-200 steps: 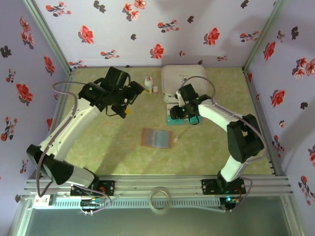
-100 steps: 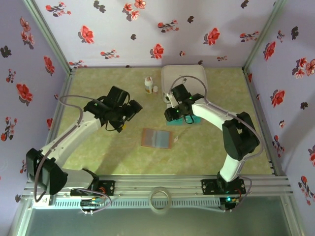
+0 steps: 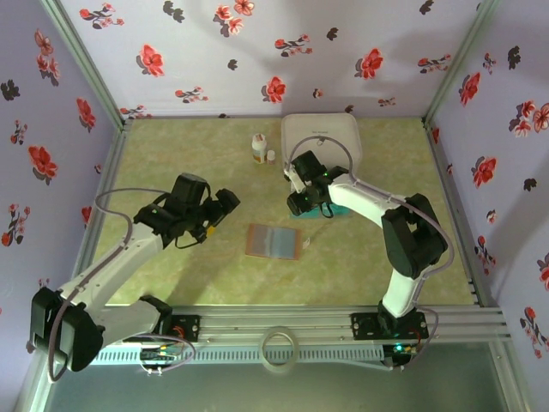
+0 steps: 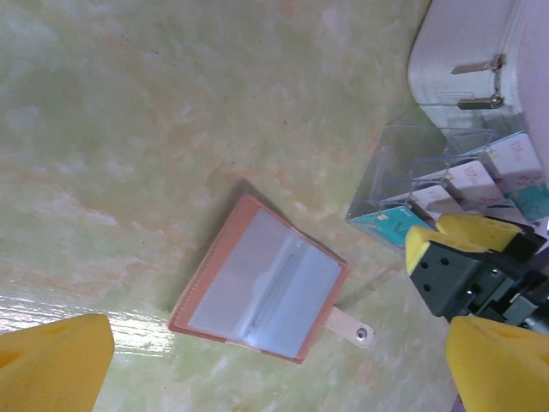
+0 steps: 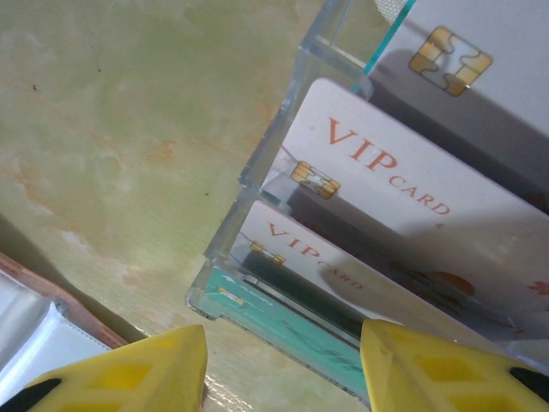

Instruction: Put the credit cards into the card holder

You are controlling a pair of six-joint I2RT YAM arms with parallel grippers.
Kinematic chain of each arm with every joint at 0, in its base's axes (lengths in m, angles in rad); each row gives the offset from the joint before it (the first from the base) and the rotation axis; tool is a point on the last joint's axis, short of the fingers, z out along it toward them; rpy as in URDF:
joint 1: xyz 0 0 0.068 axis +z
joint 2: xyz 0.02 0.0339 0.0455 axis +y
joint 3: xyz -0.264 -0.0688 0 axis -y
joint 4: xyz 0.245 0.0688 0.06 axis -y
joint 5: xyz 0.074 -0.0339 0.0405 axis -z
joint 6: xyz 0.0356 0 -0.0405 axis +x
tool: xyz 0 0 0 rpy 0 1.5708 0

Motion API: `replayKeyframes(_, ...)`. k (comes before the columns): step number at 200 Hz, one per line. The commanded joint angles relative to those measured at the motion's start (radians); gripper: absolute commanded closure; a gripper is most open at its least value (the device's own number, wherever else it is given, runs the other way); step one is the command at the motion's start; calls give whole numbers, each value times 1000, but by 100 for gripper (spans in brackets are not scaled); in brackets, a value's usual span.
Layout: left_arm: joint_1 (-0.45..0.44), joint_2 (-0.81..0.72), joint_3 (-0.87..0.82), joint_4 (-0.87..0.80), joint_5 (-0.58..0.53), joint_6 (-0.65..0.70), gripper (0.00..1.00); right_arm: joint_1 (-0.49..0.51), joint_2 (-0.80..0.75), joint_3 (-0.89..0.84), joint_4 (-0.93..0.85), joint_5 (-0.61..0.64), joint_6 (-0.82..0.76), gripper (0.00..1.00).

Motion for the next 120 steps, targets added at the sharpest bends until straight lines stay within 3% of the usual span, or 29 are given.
replayKeyframes(1, 10, -21, -22, 44, 20, 32, 0, 10, 26, 16, -38, 39, -49, 50)
replayKeyframes(120, 19, -18, -55, 75, 52, 48, 0, 47, 27, 39, -141, 52, -108, 57)
